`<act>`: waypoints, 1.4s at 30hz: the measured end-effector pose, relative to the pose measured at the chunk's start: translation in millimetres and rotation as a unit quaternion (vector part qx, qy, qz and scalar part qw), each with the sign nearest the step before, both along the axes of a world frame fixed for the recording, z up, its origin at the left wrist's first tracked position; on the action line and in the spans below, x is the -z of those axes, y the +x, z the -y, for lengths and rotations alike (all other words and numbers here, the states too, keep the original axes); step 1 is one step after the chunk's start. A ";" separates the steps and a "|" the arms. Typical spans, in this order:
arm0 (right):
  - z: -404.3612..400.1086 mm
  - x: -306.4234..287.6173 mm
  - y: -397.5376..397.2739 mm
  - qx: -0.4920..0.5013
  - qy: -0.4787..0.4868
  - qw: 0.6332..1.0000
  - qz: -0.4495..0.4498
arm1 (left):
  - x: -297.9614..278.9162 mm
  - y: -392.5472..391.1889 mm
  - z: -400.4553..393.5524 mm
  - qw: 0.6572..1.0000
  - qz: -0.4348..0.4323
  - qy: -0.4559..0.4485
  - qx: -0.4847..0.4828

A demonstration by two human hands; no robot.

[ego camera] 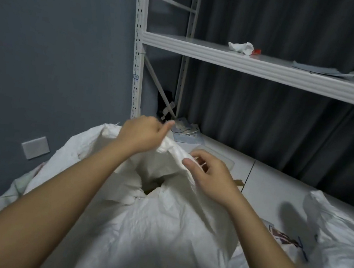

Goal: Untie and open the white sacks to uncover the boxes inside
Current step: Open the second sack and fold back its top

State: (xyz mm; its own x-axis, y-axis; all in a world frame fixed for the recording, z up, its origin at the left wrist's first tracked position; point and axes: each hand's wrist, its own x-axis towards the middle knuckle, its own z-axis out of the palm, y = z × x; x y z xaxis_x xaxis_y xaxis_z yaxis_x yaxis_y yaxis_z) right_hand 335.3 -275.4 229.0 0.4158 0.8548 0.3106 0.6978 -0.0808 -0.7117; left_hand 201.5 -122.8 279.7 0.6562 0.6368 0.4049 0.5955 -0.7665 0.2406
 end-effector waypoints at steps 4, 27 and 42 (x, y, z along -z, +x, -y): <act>0.7 -1.1 -10.3 -0.002 0.034 0.991 -0.128 | 14.8 0.7 8.8 0.974 0.024 0.152 0.168; 13.5 6.9 -25.1 -0.002 0.066 0.935 -0.350 | 11.7 7.0 -6.1 0.950 -0.026 0.141 0.278; 7.2 -17.8 -42.4 0.056 0.125 0.920 -0.367 | -6.5 31.8 -21.4 0.979 0.048 0.088 0.179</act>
